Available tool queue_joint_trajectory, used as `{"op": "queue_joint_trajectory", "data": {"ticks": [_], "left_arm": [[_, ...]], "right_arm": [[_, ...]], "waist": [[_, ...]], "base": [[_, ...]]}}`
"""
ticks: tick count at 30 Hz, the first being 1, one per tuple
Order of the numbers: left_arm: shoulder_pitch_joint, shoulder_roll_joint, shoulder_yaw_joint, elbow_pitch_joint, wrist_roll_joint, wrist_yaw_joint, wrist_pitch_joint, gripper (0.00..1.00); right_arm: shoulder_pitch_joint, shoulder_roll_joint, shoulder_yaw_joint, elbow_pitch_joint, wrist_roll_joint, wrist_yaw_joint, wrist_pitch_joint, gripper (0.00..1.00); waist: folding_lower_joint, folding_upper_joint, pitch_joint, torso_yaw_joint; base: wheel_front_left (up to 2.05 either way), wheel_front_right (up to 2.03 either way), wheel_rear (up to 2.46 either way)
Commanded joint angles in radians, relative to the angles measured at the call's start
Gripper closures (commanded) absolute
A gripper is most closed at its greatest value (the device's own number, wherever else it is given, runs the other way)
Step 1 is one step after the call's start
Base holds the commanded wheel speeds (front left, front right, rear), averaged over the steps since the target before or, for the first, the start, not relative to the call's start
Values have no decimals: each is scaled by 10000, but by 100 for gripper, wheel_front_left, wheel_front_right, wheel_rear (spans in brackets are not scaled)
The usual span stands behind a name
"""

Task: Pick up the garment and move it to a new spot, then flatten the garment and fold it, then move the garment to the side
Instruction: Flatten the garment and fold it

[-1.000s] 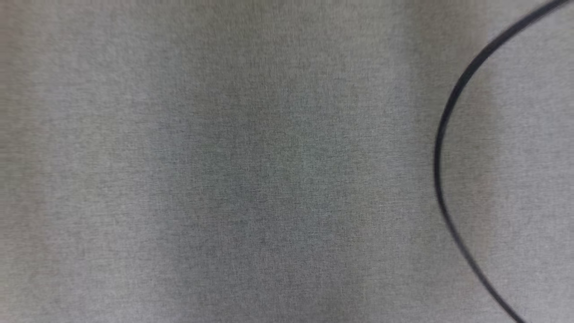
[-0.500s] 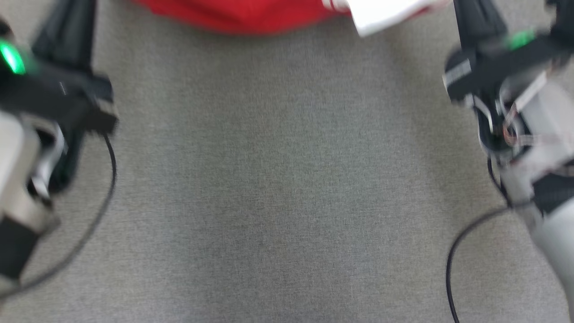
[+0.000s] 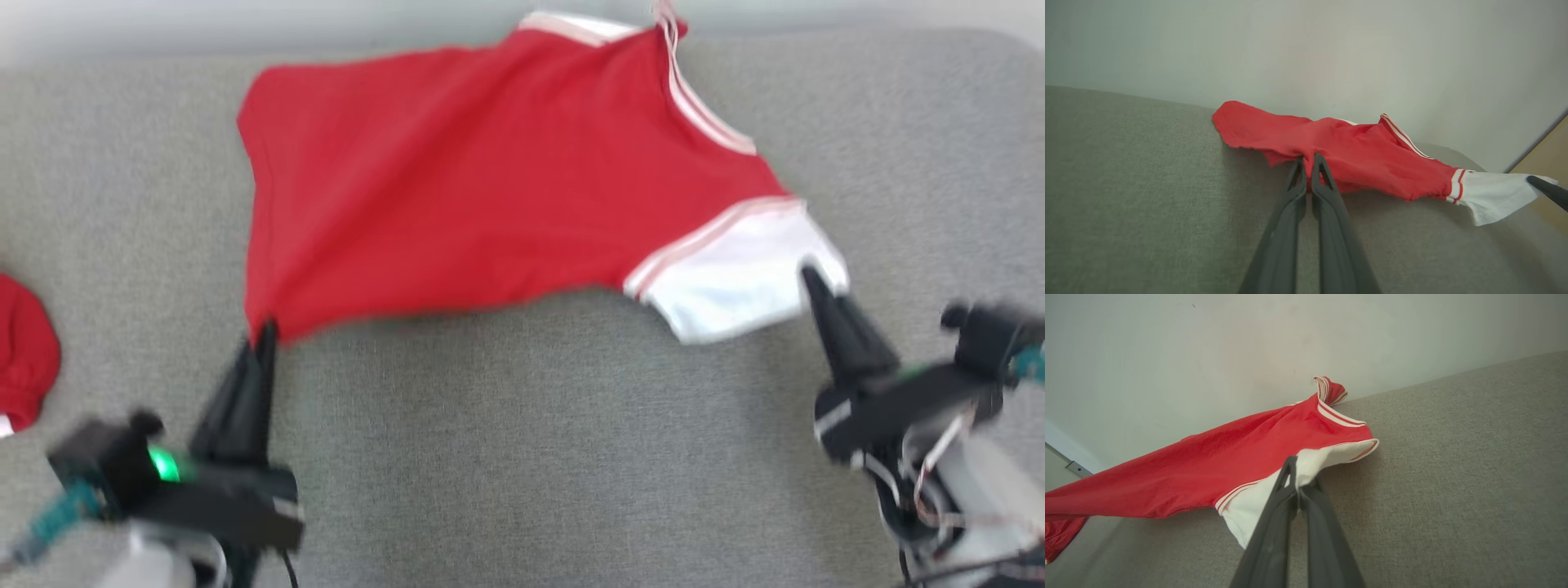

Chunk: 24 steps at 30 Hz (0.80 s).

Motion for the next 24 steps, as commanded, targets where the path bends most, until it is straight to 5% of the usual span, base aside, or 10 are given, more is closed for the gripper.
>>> {"op": "queue_joint_trajectory", "data": {"ticks": [1,14,24], "left_arm": [[731,-181,287,36,201,-48,-40,100],[4190,-1712,2222,1173,1314,-918,-39,100],[4833,-1777,2822,1863,2460,-1077,-41,100]], "right_arm": [[613,-66,-151,-70,-87,5,160,100],[4227,-392,-71,-977,28,5,2784,100],[6044,-218,-571,-2336,663,5,4728,100]], "waist": [[3,2,-533,-85],[3,2,-1839,59],[3,2,-2114,-31]], "base": [[0,0,0],[0,0,0],[0,0,0]]}}
